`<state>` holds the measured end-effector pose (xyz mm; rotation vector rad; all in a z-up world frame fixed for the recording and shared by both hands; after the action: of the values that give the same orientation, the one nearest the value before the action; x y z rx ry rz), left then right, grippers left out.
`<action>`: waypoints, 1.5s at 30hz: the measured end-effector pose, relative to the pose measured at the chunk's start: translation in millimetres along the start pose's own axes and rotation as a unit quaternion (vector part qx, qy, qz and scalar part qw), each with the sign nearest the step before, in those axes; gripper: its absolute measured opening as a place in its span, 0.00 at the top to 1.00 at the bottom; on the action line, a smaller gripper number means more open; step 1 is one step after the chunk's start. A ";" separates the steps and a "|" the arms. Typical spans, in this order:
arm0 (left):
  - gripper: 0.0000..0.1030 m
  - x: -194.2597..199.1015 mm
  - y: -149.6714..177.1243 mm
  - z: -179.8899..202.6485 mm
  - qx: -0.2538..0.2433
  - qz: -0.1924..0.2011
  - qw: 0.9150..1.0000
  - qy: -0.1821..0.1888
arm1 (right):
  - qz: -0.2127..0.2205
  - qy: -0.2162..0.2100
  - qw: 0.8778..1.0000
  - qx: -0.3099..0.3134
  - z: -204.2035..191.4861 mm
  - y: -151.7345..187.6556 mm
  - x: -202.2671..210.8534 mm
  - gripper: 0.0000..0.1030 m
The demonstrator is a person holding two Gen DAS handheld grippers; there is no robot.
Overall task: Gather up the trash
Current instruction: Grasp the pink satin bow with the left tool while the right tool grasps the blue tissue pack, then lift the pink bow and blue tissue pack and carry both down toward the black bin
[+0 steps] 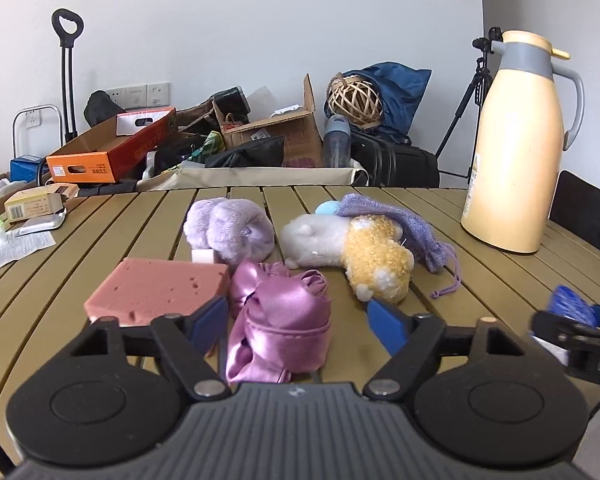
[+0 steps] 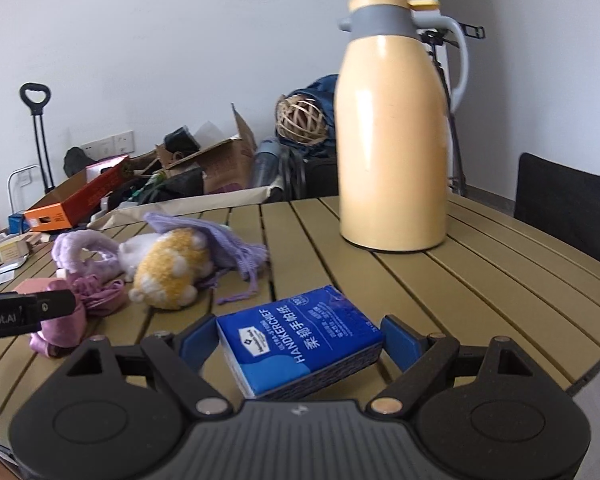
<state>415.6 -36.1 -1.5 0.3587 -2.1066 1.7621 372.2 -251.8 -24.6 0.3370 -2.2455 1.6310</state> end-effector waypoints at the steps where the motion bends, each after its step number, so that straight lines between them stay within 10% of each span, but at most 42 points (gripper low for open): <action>1: 0.23 -3.1 -0.6 -0.1 0.002 -0.003 1.000 -0.002 | -0.001 0.002 1.000 -0.004 3.2 -0.1 0.5 0.15; 24: 0.57 -43.5 2.3 -18.5 0.045 -0.070 0.997 0.003 | 0.000 -0.004 1.000 -0.011 13.3 -0.2 12.4 0.15; 45: 0.65 16.5 -2.2 -23.3 0.055 0.021 0.998 0.030 | 0.011 -0.019 1.000 0.007 8.2 6.3 28.8 0.15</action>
<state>404.5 -12.9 11.1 0.2875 -1.9952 1.8939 342.4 -257.4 -20.6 0.3511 -2.2737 1.6649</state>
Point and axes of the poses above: each gripper's, at about its wrist camera, not at the fingertips, and x roughly against the way its jaws point, z to its right, y to its underside, the point moved 2 cm from there along -x, roughly the way its jaws point, and after that the axes turned 11 degrees about -x, right-handed, at the moved point
